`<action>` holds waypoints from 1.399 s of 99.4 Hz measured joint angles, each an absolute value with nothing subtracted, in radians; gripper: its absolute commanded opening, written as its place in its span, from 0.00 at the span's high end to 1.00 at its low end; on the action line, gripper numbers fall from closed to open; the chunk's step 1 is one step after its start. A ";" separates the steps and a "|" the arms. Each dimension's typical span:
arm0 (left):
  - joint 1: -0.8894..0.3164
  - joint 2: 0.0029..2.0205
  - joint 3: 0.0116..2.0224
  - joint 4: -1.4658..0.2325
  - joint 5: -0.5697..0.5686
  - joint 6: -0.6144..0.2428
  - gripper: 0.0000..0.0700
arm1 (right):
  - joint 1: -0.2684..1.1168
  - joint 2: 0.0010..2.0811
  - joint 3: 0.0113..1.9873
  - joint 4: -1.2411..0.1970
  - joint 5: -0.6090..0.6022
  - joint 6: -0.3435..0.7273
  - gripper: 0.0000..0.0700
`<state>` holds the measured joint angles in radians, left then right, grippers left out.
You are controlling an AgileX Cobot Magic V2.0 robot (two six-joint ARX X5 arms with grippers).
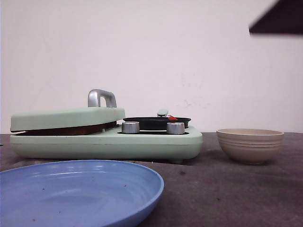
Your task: Make breakfast with bread and shrimp
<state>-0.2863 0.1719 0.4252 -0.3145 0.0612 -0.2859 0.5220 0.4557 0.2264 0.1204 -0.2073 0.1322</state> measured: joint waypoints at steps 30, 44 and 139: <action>-0.286 0.172 0.425 -0.342 0.050 -0.246 1.00 | 0.522 0.374 0.092 0.178 -0.205 0.144 1.00; -0.286 0.172 0.425 -0.382 0.049 -0.271 1.00 | 0.522 0.373 0.092 0.179 -0.205 0.156 1.00; -0.248 0.115 0.391 -0.367 -0.065 -0.278 1.00 | 0.522 0.374 0.092 0.176 -0.205 0.162 1.00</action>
<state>-0.2481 0.1146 0.3912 -0.3668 -0.0647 -0.2775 0.5220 0.3737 0.0917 0.1761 -0.2050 0.1619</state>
